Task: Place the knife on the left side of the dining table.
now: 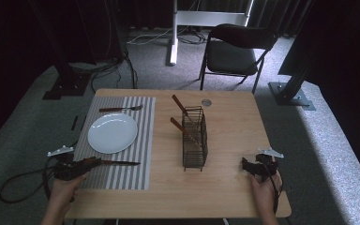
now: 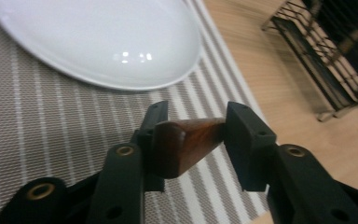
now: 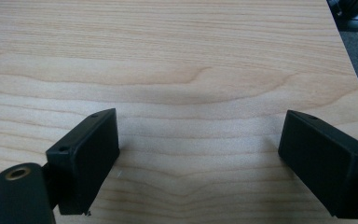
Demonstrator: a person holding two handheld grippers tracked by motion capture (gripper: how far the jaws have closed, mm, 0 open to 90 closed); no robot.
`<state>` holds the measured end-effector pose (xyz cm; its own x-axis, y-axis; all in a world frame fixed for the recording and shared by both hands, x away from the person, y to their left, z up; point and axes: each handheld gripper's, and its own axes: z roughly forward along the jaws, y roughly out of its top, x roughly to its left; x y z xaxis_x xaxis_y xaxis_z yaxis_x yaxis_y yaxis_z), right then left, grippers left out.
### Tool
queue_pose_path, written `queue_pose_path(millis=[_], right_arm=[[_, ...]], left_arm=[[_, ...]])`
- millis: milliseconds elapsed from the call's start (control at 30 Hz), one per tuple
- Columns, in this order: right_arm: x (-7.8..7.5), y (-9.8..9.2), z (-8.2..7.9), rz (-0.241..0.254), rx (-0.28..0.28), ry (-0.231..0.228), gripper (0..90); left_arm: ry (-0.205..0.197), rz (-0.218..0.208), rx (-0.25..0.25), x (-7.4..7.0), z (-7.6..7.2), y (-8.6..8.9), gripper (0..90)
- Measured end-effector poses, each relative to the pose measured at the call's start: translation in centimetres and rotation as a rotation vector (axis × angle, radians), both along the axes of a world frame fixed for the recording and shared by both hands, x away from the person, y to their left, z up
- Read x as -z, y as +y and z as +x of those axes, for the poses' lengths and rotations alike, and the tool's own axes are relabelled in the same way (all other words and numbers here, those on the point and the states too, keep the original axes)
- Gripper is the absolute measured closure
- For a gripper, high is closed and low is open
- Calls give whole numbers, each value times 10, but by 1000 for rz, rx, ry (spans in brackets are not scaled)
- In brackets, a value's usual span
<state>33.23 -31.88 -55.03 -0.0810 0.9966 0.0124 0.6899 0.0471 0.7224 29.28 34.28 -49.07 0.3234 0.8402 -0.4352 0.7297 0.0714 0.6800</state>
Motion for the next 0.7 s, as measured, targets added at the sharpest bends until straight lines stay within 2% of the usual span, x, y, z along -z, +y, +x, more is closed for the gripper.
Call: queue_pose_path(millis=[67,300,433,600,700], right_arm=[[0,0,0,0,0,0,115],[0,0,0,0,0,0,115],[0,0,0,0,0,0,115],[0,0,0,0,0,0,115],[0,0,0,0,0,0,115]], left_arm=[[6,1,-18,4,2,1,567],[33,57,-74,17,12,1,446],[51,75,-84,22,18,-1,387],[87,125,-99,25,26,-6,301],[103,133,-116,27,30,-8,267]])
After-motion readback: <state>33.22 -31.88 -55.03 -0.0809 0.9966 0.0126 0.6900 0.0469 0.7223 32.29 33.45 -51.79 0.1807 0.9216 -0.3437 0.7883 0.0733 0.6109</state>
